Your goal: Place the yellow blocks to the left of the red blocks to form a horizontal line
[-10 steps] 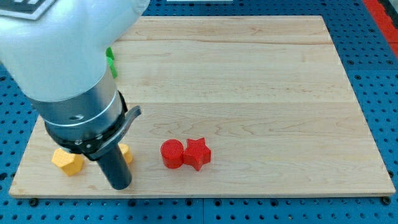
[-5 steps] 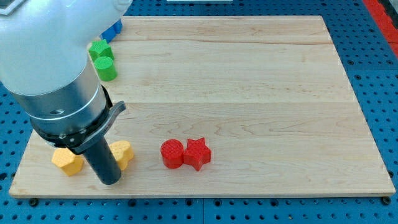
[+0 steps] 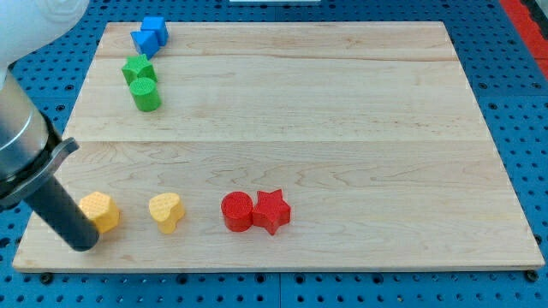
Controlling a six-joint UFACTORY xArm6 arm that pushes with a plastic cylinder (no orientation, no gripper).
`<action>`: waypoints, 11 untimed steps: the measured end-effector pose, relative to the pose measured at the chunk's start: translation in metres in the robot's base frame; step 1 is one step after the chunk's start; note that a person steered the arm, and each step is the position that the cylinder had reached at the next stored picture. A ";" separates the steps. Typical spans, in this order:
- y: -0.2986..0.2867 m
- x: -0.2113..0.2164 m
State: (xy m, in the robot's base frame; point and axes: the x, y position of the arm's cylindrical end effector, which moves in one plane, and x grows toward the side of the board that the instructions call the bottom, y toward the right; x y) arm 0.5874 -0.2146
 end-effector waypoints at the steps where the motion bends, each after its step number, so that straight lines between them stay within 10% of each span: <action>1: 0.001 0.006; 4: 0.206 0.022; 9: 0.215 0.016; 11: 0.384 0.022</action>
